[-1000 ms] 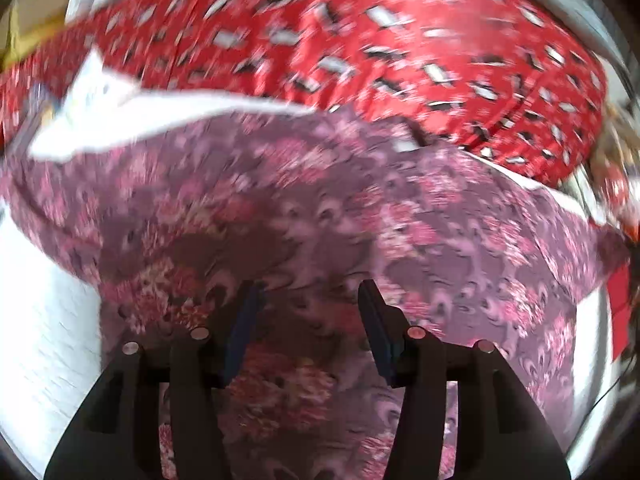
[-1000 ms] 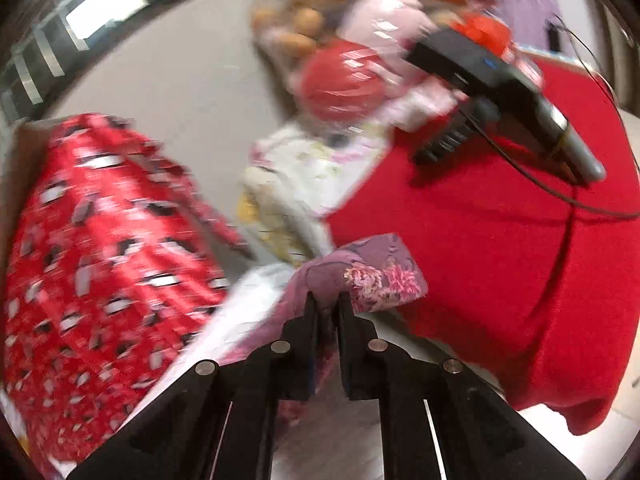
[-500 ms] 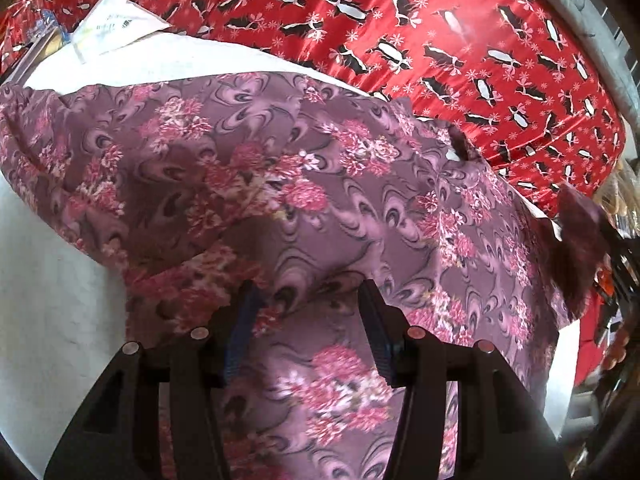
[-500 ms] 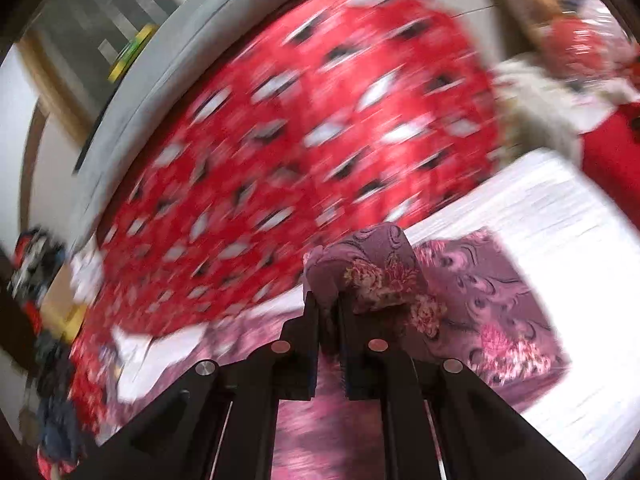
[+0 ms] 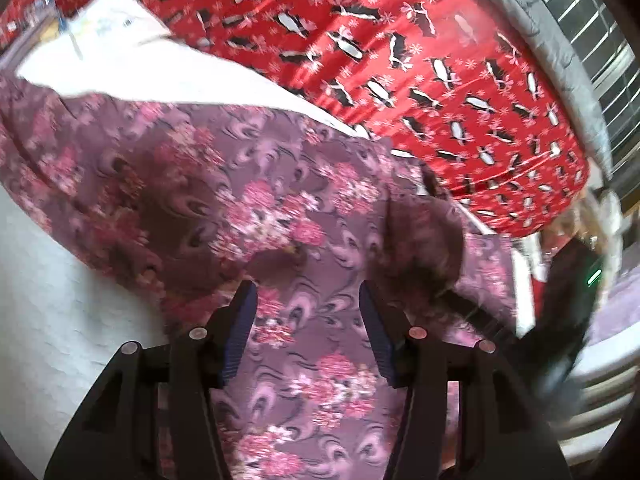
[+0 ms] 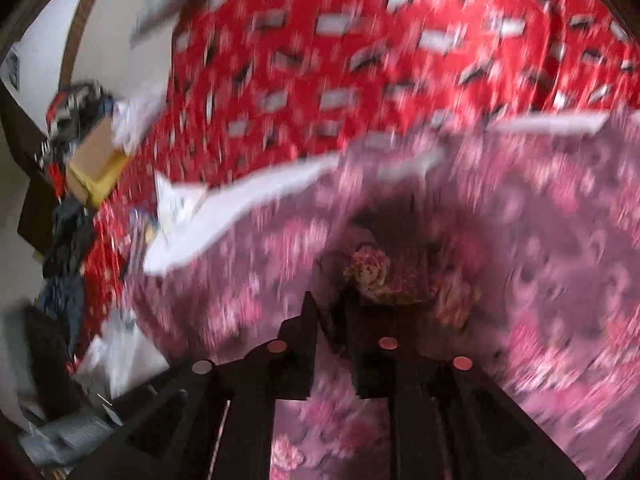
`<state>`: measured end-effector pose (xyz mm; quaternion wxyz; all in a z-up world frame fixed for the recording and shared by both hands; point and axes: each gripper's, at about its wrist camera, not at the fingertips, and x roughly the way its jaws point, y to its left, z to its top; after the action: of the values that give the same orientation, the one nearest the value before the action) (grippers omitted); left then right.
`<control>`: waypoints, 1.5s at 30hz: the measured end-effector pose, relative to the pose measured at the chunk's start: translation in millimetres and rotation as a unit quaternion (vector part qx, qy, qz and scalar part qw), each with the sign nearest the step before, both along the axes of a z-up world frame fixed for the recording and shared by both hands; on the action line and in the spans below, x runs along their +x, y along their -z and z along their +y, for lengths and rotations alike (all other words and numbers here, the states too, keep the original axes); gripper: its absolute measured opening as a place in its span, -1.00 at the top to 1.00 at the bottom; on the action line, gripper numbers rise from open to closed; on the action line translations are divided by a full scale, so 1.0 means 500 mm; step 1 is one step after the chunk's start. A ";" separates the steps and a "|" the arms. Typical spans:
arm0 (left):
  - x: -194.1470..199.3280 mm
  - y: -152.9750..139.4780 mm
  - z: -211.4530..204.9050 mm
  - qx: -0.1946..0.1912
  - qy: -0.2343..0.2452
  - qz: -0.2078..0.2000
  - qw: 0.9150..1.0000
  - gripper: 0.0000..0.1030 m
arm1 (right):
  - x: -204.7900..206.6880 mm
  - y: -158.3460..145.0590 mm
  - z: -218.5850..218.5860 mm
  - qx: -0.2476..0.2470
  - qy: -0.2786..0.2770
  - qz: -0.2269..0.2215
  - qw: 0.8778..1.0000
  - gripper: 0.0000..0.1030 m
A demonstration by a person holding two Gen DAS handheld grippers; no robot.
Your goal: Fold small clothes
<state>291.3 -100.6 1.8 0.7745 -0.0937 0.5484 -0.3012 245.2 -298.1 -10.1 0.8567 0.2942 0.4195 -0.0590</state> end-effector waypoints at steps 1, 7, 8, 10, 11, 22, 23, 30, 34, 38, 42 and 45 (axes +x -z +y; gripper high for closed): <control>0.003 0.006 -0.003 -0.009 0.006 0.011 1.000 -0.01 | -0.007 0.018 0.015 0.013 -0.011 0.008 1.000 0.59; -0.010 0.031 -0.060 -0.034 0.043 0.054 0.997 -0.23 | -0.087 0.026 0.027 0.047 -0.043 0.008 0.998 0.47; -0.015 0.031 -0.073 -0.031 0.047 0.049 0.997 -0.30 | -0.108 0.022 0.018 0.047 -0.038 0.006 0.998 0.43; -0.022 0.031 -0.092 -0.014 0.049 0.031 0.998 -0.46 | -0.146 0.016 -0.005 0.046 -0.024 0.007 0.999 0.36; -0.022 0.033 -0.107 0.000 0.046 0.020 0.999 -0.47 | -0.168 0.010 -0.021 0.047 -0.015 0.006 0.999 0.36; 0.006 0.039 -0.113 -0.036 -0.071 -0.026 0.996 0.92 | -0.354 -0.044 -0.207 0.048 0.102 -0.014 0.994 0.24; 0.006 0.032 -0.101 -0.043 -0.081 -0.031 0.995 0.92 | -0.364 -0.052 -0.221 0.044 0.114 -0.017 0.992 0.24; 0.027 -0.006 -0.036 -0.005 -0.099 -0.066 0.993 0.91 | -0.396 -0.066 -0.352 0.035 0.232 -0.044 0.971 0.04; 0.039 0.041 -0.048 0.041 -0.078 -0.028 0.996 0.90 | -0.330 -0.004 -0.365 0.060 0.228 0.005 0.972 0.13; 0.068 0.034 -0.006 0.025 -0.099 0.007 0.995 0.71 | -0.303 -0.032 -0.330 0.011 0.199 -0.027 0.980 0.91; 0.094 0.016 0.056 0.014 -0.141 0.003 0.990 0.67 | -0.304 0.013 -0.338 0.000 0.211 0.022 0.977 0.91; 0.094 0.043 0.038 0.038 -0.115 0.010 0.993 0.67 | -0.304 -0.028 -0.313 -0.057 0.238 0.025 0.969 0.70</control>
<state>338.4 -81.8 -19.6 0.8017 -0.1299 0.5523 -0.1882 93.3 -454.4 3.8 0.8227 0.3348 0.3548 -0.2919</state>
